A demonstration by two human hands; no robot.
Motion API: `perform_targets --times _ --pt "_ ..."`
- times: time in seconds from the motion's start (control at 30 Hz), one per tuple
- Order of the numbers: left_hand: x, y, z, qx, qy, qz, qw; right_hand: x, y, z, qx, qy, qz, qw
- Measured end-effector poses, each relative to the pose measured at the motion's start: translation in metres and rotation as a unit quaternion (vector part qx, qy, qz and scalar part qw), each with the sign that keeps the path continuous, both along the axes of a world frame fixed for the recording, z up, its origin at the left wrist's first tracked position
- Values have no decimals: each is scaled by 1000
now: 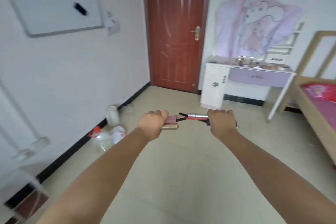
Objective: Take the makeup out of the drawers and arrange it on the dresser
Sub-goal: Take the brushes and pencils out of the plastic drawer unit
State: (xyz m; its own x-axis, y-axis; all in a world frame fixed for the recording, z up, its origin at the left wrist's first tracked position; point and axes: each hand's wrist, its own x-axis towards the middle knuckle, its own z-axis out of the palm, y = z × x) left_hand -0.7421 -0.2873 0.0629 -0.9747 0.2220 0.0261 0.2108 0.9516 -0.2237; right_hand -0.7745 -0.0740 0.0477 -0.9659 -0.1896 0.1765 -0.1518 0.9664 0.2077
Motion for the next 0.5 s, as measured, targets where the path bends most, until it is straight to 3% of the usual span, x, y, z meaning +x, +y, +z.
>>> perform_targets --times 0.17,0.5 --pt "-142 89 -7 -1 -5 -76 997 -104 92 3 -6 0 -93 996" --pt "-472 195 0 -11 13 -179 984 -370 197 6 -43 -15 -204 978"
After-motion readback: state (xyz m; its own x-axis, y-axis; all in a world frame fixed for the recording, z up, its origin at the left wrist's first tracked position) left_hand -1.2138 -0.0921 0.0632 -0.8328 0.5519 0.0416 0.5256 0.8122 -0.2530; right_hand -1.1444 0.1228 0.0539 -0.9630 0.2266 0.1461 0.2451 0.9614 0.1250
